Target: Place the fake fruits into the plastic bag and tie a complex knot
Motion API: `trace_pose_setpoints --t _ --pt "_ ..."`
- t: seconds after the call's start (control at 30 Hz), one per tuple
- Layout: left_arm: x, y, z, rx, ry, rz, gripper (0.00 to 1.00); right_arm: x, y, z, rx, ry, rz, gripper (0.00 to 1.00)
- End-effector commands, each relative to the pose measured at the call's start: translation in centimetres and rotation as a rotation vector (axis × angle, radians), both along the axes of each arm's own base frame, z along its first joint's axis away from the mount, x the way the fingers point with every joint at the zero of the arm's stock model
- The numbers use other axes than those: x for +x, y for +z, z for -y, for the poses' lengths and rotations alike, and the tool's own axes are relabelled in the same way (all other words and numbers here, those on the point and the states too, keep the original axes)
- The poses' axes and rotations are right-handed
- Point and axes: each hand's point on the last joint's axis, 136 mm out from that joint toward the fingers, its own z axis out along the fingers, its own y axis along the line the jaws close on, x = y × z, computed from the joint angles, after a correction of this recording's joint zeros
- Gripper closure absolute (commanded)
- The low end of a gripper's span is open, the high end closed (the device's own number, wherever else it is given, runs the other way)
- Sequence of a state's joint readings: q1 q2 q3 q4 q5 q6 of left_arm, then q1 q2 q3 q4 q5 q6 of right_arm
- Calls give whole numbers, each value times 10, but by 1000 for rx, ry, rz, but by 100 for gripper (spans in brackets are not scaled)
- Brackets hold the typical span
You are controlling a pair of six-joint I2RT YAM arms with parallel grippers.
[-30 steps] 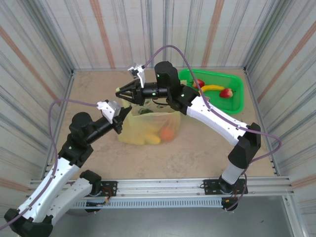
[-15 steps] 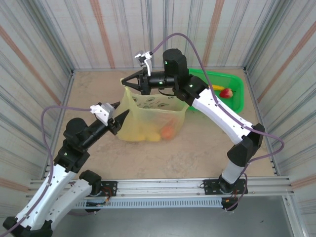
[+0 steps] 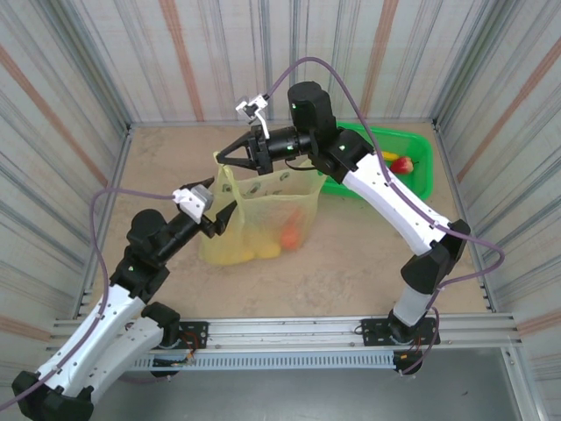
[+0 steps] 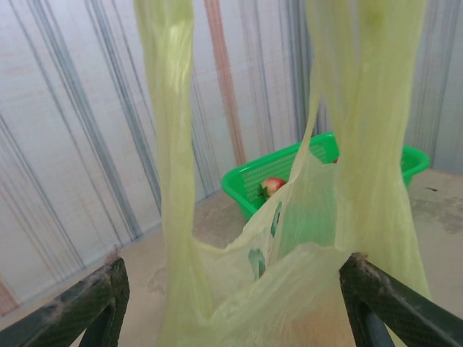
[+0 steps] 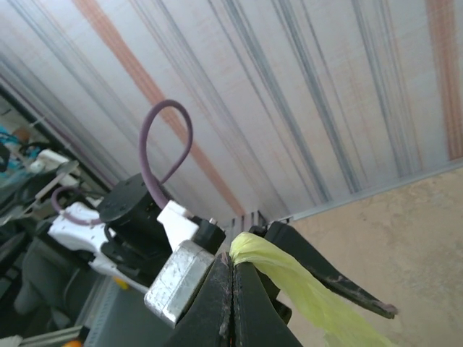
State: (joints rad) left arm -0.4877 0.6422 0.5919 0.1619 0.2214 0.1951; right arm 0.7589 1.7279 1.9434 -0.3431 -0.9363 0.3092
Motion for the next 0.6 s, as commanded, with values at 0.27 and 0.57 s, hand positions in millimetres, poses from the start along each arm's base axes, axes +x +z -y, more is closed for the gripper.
trace_pose_setpoints --t 0.27,0.57 --pt "-7 11 7 56 -48 96 40 -9 -14 14 -34 115 1 100" --pt "12 25 7 52 7 86 41 -12 -28 14 -72 141 -57 100"
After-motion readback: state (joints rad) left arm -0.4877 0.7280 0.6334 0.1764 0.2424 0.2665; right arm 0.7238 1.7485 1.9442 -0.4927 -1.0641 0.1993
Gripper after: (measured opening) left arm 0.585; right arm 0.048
